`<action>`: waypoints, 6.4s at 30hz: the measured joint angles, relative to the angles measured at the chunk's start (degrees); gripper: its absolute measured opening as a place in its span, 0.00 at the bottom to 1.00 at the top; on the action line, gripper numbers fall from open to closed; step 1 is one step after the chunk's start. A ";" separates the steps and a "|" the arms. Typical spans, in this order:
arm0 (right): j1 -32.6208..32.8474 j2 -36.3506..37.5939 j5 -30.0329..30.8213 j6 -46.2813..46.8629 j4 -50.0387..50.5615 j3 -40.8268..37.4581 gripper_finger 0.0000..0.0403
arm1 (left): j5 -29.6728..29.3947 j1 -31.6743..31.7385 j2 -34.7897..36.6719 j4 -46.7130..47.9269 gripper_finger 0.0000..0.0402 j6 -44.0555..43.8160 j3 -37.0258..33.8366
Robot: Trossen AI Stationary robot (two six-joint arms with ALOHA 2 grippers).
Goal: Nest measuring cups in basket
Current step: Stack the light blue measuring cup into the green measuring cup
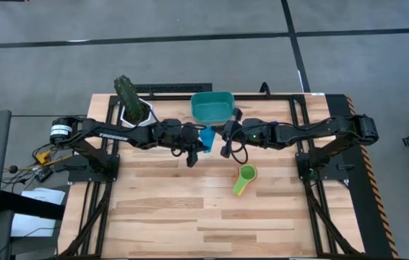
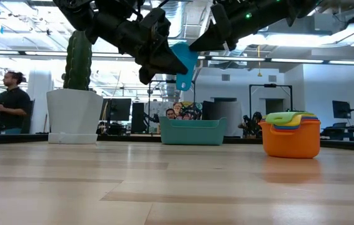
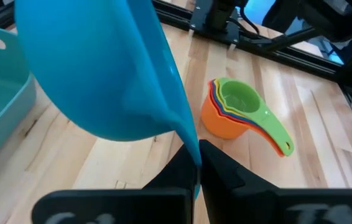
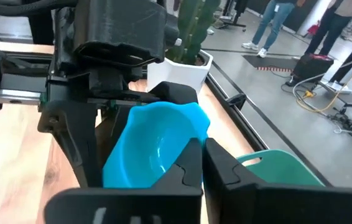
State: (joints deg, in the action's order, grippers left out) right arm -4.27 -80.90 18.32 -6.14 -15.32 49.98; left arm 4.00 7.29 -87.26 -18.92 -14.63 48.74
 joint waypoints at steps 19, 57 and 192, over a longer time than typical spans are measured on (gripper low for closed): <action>3.49 0.09 5.56 7.91 7.15 0.02 0.04 | -1.66 0.20 -0.04 2.54 0.00 0.47 -0.03; 9.25 27.89 8.96 22.85 27.79 -0.07 0.30 | 27.08 -5.58 -23.00 -12.12 0.00 -24.72 16.78; 32.94 -8.52 -5.94 72.12 45.70 -0.02 0.14 | 1.53 -12.57 -32.94 8.26 0.11 13.85 29.72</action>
State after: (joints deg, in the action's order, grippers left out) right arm 28.67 -89.43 12.38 65.99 30.38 49.95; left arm 5.53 -5.28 -120.20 -10.67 -0.78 78.46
